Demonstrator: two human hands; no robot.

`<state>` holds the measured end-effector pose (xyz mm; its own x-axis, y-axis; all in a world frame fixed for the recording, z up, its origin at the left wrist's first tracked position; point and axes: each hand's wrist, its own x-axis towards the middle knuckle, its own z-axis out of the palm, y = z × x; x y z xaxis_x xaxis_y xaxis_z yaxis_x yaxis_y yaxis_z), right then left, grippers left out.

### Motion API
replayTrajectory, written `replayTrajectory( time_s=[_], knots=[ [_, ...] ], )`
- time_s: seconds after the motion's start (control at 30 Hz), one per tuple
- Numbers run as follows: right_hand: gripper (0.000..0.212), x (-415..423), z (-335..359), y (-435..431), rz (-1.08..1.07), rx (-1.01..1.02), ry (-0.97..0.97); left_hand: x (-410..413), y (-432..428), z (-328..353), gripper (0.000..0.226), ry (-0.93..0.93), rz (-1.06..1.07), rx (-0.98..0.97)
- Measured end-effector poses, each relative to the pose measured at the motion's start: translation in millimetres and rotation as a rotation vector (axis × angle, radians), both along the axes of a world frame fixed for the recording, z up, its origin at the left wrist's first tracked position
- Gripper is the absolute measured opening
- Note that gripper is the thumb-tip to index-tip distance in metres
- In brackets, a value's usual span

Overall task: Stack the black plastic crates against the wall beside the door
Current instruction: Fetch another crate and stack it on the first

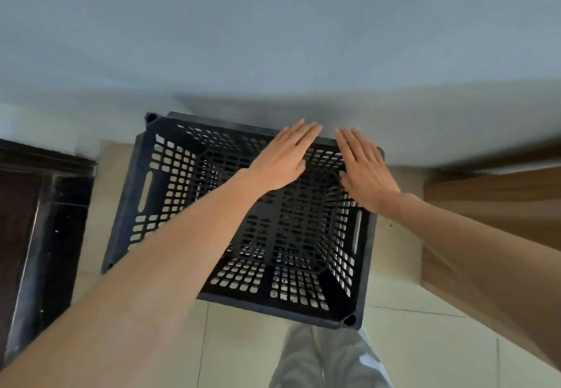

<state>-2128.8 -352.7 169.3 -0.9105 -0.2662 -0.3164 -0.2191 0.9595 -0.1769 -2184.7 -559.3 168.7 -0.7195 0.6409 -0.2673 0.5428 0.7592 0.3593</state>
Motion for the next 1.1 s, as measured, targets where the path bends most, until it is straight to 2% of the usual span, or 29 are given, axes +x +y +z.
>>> replayTrajectory(
  time_s=[0.17,0.27,0.33,0.5,0.73,0.97,1.1],
  knots=[
    [0.074,-44.7,27.4,-54.1,0.266,-0.097,0.016,11.9,-102.3,14.5,0.072,0.117,0.174,-0.103],
    [0.073,-67.0,37.6,-96.1,0.355,-0.154,0.021,17.1,-148.6,23.1,0.076,0.163,0.382,-0.172],
    [0.073,-78.3,42.2,-125.4,0.41,-0.177,-0.015,20.9,-169.6,28.5,0.08,0.154,0.515,-0.202],
    [0.082,-102.1,26.7,-205.2,0.484,-0.148,-0.124,21.6,-223.5,13.9,0.094,0.078,0.68,-0.21],
    [0.091,-116.1,-5.6,-295.6,0.486,-0.102,-0.093,11.7,-260.5,-20.4,0.097,0.01,0.674,-0.148],
    [0.102,-113.8,-21.5,-305.5,0.45,0.021,0.044,10.7,-258.3,-26.8,0.101,0.045,0.665,-0.111],
    [0.107,-115.6,-18.2,-305.8,0.47,0.061,0.032,11.0,-259.0,-22.1,0.105,-0.007,0.633,-0.095]
  ],
)
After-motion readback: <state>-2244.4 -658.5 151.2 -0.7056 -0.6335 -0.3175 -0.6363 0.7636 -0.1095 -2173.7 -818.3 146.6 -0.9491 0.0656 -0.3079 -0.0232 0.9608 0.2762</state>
